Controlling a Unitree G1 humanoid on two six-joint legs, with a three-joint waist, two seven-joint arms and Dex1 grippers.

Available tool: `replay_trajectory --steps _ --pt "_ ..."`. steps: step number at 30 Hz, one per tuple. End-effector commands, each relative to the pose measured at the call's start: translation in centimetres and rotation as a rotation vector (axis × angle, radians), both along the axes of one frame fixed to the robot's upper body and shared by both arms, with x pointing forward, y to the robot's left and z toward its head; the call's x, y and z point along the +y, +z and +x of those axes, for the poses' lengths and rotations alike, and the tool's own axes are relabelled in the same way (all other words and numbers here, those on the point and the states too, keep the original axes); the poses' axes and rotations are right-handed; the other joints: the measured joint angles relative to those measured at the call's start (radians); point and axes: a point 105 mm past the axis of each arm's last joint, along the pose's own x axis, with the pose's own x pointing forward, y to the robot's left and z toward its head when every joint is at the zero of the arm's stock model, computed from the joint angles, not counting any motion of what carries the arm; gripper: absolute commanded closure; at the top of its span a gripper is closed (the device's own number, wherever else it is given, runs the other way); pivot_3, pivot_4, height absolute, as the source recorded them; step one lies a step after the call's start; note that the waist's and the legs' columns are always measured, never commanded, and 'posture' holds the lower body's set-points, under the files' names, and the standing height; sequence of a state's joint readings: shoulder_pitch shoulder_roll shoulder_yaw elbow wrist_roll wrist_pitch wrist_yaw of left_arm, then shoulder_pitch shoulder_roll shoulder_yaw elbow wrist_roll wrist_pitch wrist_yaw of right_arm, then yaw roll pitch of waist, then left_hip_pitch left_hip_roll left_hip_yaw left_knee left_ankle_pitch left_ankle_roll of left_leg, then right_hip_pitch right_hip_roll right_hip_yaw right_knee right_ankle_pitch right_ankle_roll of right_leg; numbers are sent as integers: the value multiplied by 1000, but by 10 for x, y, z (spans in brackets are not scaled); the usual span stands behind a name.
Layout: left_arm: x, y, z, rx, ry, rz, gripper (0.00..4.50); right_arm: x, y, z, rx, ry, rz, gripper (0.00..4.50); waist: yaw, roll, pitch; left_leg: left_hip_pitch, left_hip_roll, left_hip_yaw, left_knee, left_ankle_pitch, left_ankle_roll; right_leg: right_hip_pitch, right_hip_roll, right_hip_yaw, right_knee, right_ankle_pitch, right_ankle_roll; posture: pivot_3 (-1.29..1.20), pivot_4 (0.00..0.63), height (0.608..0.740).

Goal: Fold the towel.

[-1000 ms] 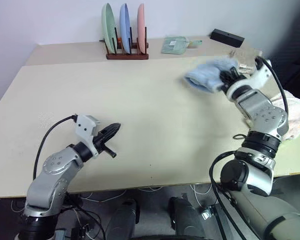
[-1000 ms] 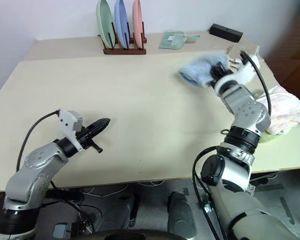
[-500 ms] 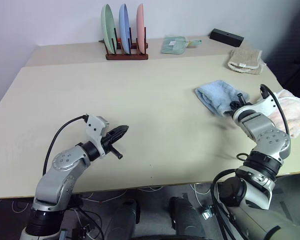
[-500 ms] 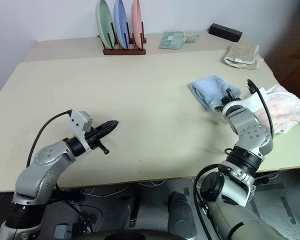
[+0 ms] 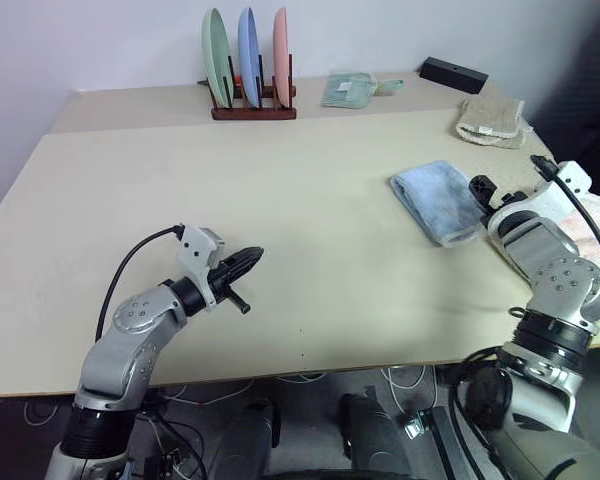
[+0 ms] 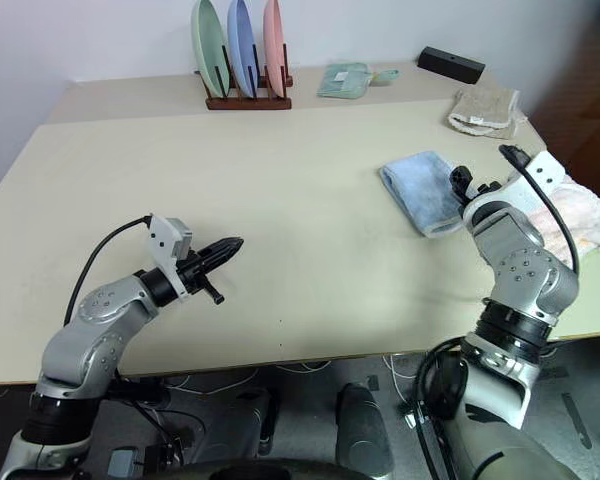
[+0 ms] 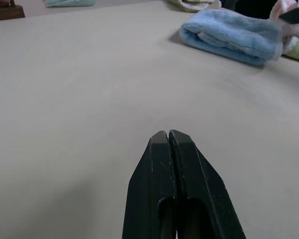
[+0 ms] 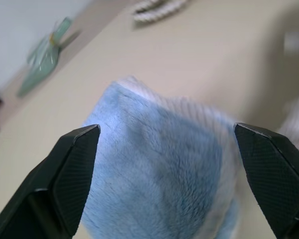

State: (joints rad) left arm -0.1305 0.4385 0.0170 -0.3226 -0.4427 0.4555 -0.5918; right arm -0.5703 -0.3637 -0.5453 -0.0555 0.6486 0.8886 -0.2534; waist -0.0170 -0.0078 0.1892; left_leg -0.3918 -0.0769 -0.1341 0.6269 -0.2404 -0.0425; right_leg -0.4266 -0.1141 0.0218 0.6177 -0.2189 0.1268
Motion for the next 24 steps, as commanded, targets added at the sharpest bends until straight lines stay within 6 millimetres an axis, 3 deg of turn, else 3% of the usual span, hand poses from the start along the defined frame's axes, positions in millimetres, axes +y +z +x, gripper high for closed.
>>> replay_trajectory --steps 1,6,9,12,18,24 --pt "-2 10 1 -56 -6 -6 4500 4 24 -5 -71 44 -272 30 0 0 0 0 0 0 0 0 0 0 0 0 0 0 0 0 150 738" --pt "0 13 3 -90 44 -5 4500 18 29 -3 -86 142 -668 30 -2 0 0 0 0 0 0 0 0 0 0 0 0 0 0 0 150 738" --pt "8 14 8 -130 111 23 4500 42 25 0 -127 286 -830 30 -1 0 0 0 0 1 0 0 0 0 1 0 0 0 0 0 150 738" --pt "18 15 12 -152 178 44 4500 69 14 -2 -171 457 -827 30 2 -1 0 0 0 0 0 0 0 0 1 0 -1 0 0 0 150 738" --pt "42 19 13 -205 297 86 4500 103 1 -14 -242 699 -813 30 7 -1 0 0 0 0 1 0 0 1 1 0 -2 0 0 0 150 738" --pt "42 13 12 -191 297 97 4500 117 -12 -27 -258 848 -802 30 6 -1 0 0 0 0 1 0 0 1 1 0 -2 0 0 0 150 738"
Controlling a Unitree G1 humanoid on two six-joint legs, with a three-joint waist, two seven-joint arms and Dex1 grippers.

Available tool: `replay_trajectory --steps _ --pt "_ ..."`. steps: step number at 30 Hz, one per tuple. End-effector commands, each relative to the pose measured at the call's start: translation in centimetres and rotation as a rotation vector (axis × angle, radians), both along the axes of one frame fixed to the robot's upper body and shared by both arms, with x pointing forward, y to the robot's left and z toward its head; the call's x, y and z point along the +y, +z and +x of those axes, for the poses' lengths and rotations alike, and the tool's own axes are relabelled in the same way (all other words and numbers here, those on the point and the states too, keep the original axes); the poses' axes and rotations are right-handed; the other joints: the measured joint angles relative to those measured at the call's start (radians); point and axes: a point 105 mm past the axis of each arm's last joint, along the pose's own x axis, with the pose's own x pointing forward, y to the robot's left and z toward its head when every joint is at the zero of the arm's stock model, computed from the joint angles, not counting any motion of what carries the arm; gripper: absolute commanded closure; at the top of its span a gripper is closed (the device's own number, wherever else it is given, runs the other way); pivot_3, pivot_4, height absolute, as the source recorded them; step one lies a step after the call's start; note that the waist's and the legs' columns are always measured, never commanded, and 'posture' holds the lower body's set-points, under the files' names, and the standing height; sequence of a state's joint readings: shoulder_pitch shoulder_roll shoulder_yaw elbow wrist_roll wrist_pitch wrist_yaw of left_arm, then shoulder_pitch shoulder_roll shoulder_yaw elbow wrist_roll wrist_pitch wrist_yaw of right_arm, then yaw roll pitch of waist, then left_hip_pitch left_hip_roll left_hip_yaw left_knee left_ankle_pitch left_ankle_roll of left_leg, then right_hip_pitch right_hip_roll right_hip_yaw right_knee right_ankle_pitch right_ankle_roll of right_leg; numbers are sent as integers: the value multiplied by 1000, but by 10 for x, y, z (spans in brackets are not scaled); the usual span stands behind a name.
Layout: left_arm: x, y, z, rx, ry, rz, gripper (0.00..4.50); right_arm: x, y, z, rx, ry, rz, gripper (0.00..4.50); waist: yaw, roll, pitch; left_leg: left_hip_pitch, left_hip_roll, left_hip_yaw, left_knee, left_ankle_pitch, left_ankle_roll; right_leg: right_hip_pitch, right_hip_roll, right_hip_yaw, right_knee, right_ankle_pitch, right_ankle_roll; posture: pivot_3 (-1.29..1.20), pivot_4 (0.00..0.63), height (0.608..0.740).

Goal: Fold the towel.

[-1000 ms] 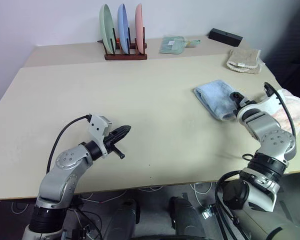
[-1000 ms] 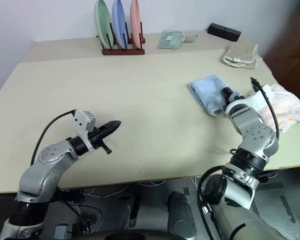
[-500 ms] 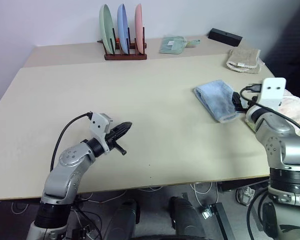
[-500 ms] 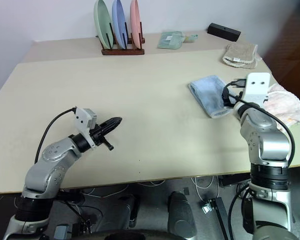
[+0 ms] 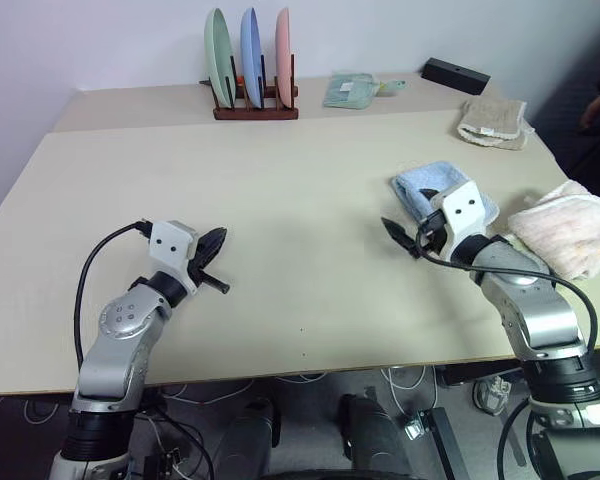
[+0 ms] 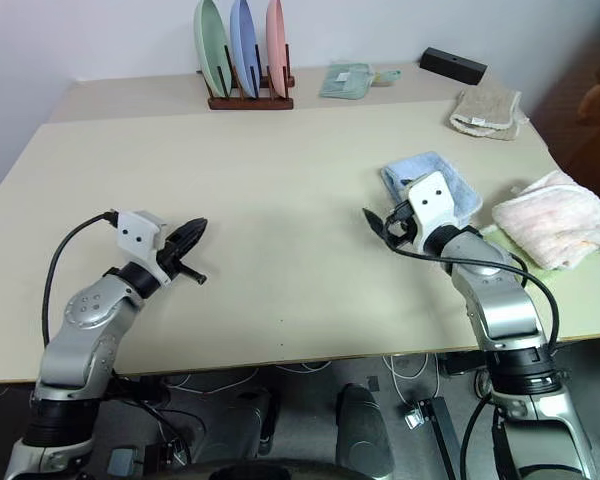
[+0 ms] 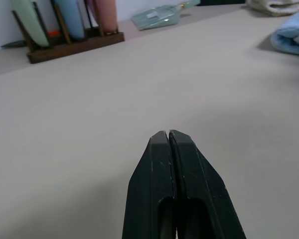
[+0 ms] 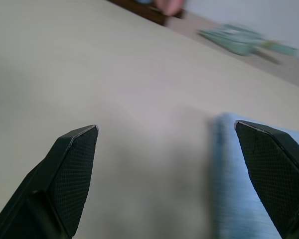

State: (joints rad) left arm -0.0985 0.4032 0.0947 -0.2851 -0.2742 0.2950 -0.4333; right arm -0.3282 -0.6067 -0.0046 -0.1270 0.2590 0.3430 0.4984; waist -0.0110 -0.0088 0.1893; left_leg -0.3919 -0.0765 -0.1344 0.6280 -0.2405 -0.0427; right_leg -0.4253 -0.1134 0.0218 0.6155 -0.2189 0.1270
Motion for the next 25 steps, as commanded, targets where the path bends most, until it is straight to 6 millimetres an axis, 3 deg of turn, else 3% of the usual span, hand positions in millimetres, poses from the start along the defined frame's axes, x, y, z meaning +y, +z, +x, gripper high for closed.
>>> replay_trajectory --steps 1,7,16,25 --pt "-2 6 -4 -31 -12 18 4500 11 7 -8 -40 77 -6 30 0 0 0 0 0 0 0 0 0 0 0 0 0 0 0 0 150 738" --pt "3 0 -6 -17 -7 27 4500 17 -1 -4 -20 86 20 30 0 0 0 0 0 0 0 0 0 0 0 0 0 0 0 0 150 738" --pt "-7 0 -1 -22 -18 6 4500 21 -1 -3 -14 109 12 30 0 0 0 0 0 0 0 0 0 0 0 0 0 0 0 0 150 738" --pt "-3 -3 -12 0 -12 10 4500 22 -8 -8 7 117 8 30 0 0 0 0 0 0 0 0 0 0 0 0 0 0 0 0 150 738"
